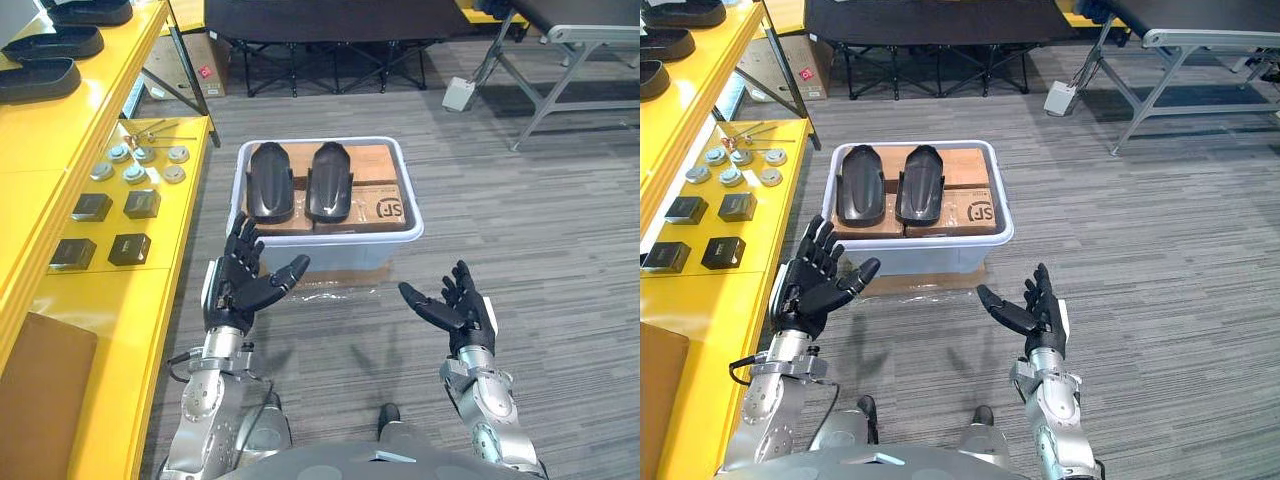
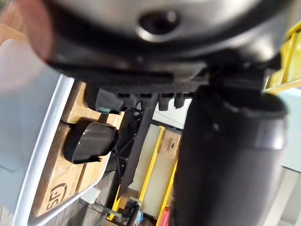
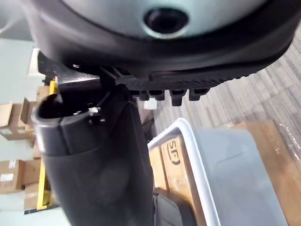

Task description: Walk over and take three plastic housings, then place them on the shelf

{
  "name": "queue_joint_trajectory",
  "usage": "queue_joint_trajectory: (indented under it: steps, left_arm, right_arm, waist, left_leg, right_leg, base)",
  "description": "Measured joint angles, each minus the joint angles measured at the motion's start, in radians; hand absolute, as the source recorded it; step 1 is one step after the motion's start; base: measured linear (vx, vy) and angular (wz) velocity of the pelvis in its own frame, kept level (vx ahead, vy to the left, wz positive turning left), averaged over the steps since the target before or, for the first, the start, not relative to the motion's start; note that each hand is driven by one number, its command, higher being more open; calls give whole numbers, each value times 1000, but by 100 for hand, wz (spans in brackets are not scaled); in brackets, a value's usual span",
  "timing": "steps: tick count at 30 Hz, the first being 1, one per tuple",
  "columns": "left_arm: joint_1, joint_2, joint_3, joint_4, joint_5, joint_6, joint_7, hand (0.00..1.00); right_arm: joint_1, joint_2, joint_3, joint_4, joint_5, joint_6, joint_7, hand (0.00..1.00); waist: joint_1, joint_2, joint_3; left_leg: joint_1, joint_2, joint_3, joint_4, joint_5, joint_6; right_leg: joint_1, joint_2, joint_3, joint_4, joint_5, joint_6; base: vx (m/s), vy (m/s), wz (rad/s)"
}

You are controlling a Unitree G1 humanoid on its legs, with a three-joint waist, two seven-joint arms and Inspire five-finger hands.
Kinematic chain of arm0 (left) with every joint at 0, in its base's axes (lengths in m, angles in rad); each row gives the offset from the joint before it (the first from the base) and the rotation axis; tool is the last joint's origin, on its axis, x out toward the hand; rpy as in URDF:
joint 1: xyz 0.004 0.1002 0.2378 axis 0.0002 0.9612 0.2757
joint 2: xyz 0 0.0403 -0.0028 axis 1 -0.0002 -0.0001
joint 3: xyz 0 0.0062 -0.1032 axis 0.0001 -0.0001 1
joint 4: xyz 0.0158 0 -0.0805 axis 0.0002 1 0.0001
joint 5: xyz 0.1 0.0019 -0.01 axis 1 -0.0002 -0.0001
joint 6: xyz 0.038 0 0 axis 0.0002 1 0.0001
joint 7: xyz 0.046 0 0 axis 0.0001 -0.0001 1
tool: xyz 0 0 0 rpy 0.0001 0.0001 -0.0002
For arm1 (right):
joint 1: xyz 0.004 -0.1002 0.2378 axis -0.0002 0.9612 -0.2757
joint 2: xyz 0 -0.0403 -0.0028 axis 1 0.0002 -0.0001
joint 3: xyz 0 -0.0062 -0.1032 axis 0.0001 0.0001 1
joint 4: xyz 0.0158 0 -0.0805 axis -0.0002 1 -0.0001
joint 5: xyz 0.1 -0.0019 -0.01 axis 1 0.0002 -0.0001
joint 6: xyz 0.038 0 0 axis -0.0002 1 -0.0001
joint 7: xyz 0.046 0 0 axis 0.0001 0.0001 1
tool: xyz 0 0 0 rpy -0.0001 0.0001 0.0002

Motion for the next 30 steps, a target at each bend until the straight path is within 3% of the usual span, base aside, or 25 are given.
queue_joint_trajectory:
  steps: [8, 10, 13, 14, 16, 17, 18, 21, 23, 24, 25, 27, 28, 29, 30]
  left_arm:
    - [6, -19, -4, -75, 0, -1, 12, 100]
    - [8, -31, -9, -75, 0, -1, 24, 100]
    - [4, -33, -13, -74, 6, -2, 26, 100]
    - [0, -35, -14, -67, 14, -2, 27, 100]
    - [4, -20, -13, -63, 39, -2, 28, 100]
    - [4, -9, -14, -64, 39, -1, 27, 100]
    - [-2, -3, -14, -65, 38, -1, 30, 100]
    - [-40, -1, -14, -57, 36, -1, 50, 100]
    - [-42, 4, -14, -53, 34, -1, 70, 100]
    - [-31, 10, -11, -50, 25, -1, 80, 100]
    - [-28, 10, -11, -43, 19, -1, 80, 100]
    - [-21, -8, -23, -12, -3, -1, 83, 100]
    - [-16, -22, -39, -2, -3, 1, 83, 100]
    - [-18, -37, -56, 7, -9, 4, 68, 100]
    - [-16, -42, -69, 7, -10, 6, 52, 100]
  right_arm:
    - [19, 22, 37, 0, -3, -5, 2, 100]
    - [5, 32, 62, 0, -3, -4, 1, 100]
    - [-35, 41, 105, 1, -3, -4, -4, 100]
    - [-50, 42, 110, 2, -3, -4, -15, 100]
    - [-50, 55, 113, 2, -4, -4, -22, 100]
    - [-44, 67, 114, 4, -6, -3, -21, 100]
    - [-43, 81, 117, 3, -15, -1, -17, 100]
    - [-46, 83, 122, 2, -43, -1, 1, 100]
    - [-36, 82, 122, 2, -43, 0, 12, 100]
    - [-25, 82, 122, 1, -43, 0, 16, 100]
    - [-21, 79, 121, 0, -43, 1, 16, 100]
    - [-16, 56, 96, 0, -44, 3, -3, 100]
    - [-25, 40, 64, -1, -44, 6, -21, 100]
    - [-39, 23, 20, -1, -42, 19, -42, 100]
    - [-48, 6, -22, 0, -41, 35, -60, 100]
  waist:
    - [3, 6, -3]
    - [10, 5, -3]
    - [13, -4, 3]
    - [12, 4, 14]
    - [16, -8, 20]
    - [13, 2, 28]
    - [13, -3, 25]
    - [11, 5, 25]
    - [9, 4, 24]
    - [10, -10, 16]
    - [10, -13, 12]
    - [5, 19, -10]
    - [6, 34, -18]
    - [-8, 65, -19]
    - [-13, 71, -19]
  left_leg:
    - [6, -1, -8, -28, 3, -7]
    - [-1, 1, -12, -1, -27, -4]
    - [-52, 13, -48, 173, -129, 12]
    - [-54, 25, -66, 222, -160, 19]
    - [-32, 24, -74, 245, -178, 32]
    - [-19, 25, -88, 246, -183, 43]
    - [-16, 26, -102, 245, -183, 46]
    - [-65, 26, -174, 252, -188, 39]
    - [-80, 23, -217, 253, -188, 21]
    - [-79, 11, -245, 246, -188, -6]
    - [-78, 9, -259, 240, -185, -21]
    - [-73, 54, -256, 177, -166, -14]
    - [-75, 101, -181, 124, -99, 19]
    - [-73, 128, -89, 87, -7, -19]
    - [-58, 134, -32, 46, 31, -33]
  right_leg:
    - [0, 4, -33, -1, -1, -2]
    - [-1, 4, -41, 11, -13, -13]
    - [-40, -12, -45, 168, -102, -16]
    - [-79, -17, -38, 308, -125, -30]
    - [-146, -53, -30, 510, -116, -47]
    - [-167, -66, -22, 553, -140, -87]
    - [-166, -50, -5, 497, -178, -73]
    - [-211, -16, 65, 358, -166, -53]
    - [-206, -13, 82, 313, -153, -34]
    - [-177, -18, 61, 281, -155, -34]
    - [-163, -23, 54, 271, -119, 20]
    - [-127, -4, -34, 251, -117, 10]
    - [-117, 2, -85, 233, -107, -5]
    - [-92, 4, -136, 224, -104, -10]
    - [-74, 0, -168, 223, -104, -10]
  base:
    - [28, -13, 2]
    - [-11, 6, -5]
    - [-21, 58, 2]
    - [-57, 105, 11]
    - [-60, 107, 18]
    - [-13, 46, 34]
    - [-2, -2, 37]
    - [-2, -101, 67]
    - [31, -217, 86]
    - [62, -264, 71]
    - [105, -335, 102]
    - [115, -272, 97]
    - [214, -267, 111]
    - [222, -235, 125]
    - [242, -174, 124]
